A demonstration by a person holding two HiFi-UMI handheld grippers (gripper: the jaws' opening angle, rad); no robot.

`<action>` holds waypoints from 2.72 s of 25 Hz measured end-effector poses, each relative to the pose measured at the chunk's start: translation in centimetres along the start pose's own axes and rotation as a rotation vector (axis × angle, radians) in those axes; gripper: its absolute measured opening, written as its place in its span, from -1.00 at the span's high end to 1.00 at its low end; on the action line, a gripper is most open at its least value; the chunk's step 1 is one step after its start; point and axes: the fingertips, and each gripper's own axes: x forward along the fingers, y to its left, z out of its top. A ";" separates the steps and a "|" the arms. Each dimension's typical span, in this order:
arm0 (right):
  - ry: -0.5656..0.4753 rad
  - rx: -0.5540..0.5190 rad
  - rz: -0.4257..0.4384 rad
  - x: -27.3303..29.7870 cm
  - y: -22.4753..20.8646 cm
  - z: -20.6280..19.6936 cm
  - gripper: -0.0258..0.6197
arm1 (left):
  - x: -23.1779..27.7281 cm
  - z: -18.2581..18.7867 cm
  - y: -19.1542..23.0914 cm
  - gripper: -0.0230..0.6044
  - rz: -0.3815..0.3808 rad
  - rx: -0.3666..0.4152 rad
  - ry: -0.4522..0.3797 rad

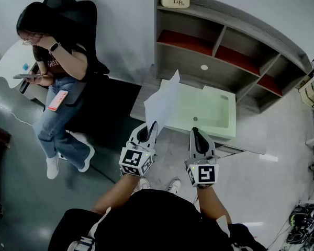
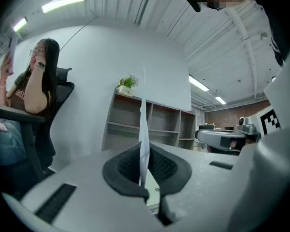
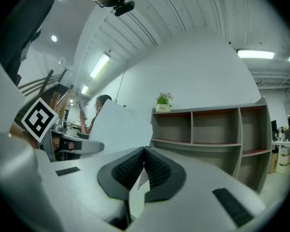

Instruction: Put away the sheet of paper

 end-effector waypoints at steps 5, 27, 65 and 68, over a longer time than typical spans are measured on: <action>-0.005 -0.038 0.011 0.3 0.5 0.1 0.85 | 0.3 -0.2 0.0 0.91 -0.022 -0.019 0.007; 0.023 -0.040 0.014 0.6 3.9 -1.0 0.85 | -2.6 -1.3 2.5 0.91 -0.069 -0.025 0.039; 0.051 -0.033 -0.045 5.8 -18.1 -5.8 0.85 | 15.4 -3.9 0.4 0.91 -0.001 -0.130 0.083; 0.049 -0.018 -0.031 6.3 -18.4 -6.0 0.85 | 15.9 -4.3 0.2 0.91 0.002 -0.145 0.099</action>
